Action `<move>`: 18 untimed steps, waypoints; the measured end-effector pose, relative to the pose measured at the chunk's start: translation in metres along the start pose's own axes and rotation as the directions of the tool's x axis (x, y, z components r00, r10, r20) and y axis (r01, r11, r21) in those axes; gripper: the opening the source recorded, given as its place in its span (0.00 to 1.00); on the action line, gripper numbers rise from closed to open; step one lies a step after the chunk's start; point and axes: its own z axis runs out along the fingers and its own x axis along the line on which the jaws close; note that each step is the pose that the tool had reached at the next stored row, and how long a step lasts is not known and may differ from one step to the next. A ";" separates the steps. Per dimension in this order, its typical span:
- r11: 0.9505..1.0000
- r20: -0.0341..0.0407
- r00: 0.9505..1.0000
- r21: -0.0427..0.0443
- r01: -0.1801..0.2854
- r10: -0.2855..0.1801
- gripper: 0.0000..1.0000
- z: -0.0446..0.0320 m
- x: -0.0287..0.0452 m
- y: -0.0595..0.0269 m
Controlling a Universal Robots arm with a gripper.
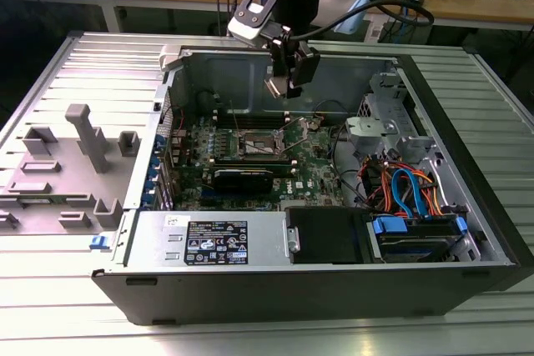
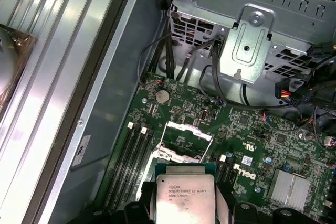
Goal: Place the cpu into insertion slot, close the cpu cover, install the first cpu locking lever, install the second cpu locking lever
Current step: 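Place the cpu into insertion slot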
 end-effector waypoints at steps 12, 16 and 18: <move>1.000 0.001 1.000 0.000 -0.008 0.008 0.54 0.0003 -0.0001 -0.0001; 0.999 0.003 0.999 -0.001 -0.036 0.036 0.54 0.0011 -0.0002 -0.0002; 0.998 0.005 0.998 -0.001 -0.058 0.058 0.54 0.0015 -0.0002 -0.0002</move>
